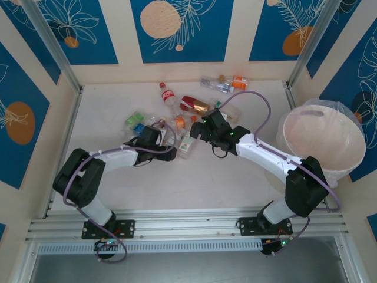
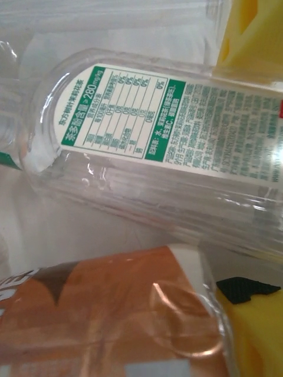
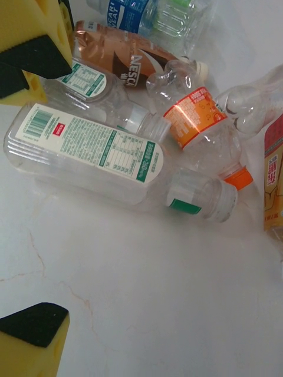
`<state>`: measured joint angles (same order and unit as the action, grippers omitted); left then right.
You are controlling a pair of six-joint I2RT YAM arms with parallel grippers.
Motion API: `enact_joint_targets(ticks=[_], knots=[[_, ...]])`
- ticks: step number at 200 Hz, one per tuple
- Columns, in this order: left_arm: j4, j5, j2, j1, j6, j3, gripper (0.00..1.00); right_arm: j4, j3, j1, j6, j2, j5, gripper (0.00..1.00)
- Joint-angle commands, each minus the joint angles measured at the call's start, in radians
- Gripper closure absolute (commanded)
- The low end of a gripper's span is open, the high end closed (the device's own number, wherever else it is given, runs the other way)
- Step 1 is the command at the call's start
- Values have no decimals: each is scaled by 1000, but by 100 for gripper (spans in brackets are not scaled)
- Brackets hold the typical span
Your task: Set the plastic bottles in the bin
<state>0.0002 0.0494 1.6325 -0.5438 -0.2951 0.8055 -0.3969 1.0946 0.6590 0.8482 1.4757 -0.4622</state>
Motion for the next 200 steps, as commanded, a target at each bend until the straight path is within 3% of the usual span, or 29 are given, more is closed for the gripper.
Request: enact_joint_targets(ticks=[1, 29, 85, 104, 120, 161, 177, 200], knots=[[19, -57, 28, -31, 43, 37, 23, 10, -22, -8, 2, -43, -40, 0], [24, -81, 11, -53, 45, 31, 38, 17, -39, -17, -3, -64, -41, 0], [46, -83, -158, -55, 10, -62, 43, 109, -102, -46, 4, -129, 38, 1], [34, -20, -219, -55, -24, -52, 44, 202, -145, -50, -53, -166, 109, 2], [117, 44, -278, -56, -67, -86, 44, 255, -166, -64, -76, -192, 187, 2], [334, 175, -360, -55, -102, -169, 45, 571, -265, -140, 48, -223, 606, 1], [353, 254, -356, -55, -91, -167, 44, 635, -272, -139, 74, -224, 655, 2], [401, 348, -347, -58, -98, -168, 44, 612, -258, -136, 84, -215, 617, 2]])
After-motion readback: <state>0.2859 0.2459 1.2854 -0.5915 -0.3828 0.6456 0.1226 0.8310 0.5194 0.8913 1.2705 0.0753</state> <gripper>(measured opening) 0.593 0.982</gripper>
